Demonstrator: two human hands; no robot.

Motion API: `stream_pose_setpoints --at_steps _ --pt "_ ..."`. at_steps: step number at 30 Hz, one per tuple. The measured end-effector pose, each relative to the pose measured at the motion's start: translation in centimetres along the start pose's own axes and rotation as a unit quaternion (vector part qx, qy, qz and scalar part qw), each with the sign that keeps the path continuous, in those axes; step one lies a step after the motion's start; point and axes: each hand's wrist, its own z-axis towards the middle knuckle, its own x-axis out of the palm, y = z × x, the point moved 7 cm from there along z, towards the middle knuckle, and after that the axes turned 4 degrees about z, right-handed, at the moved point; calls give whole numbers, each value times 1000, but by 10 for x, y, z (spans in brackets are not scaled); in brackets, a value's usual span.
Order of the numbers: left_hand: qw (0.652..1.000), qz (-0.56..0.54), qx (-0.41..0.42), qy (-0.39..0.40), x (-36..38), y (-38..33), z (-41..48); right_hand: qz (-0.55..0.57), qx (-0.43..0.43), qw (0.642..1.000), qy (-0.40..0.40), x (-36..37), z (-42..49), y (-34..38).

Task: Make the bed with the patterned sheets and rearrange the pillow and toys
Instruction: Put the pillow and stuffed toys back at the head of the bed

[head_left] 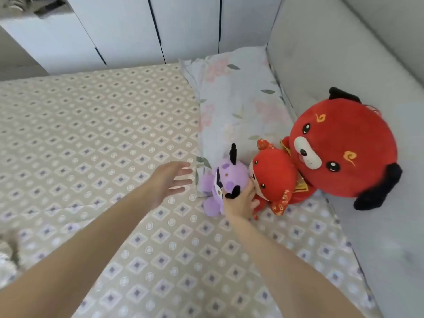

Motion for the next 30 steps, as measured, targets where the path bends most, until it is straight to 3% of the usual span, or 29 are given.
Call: stream_pose_setpoints --at_steps 9,16,20,30 --pt "1000 6 -3 -2 -2 -6 -12 83 59 994 37 -16 -6 5" --pt "999 6 36 -1 -13 -14 -60 67 20 998 10 -59 -48 20" --pt "997 2 71 -13 -25 -13 -107 51 -51 997 25 -90 -88 44" --pt "975 -13 221 0 -73 -20 -294 179 -224 956 67 -211 -264 115"
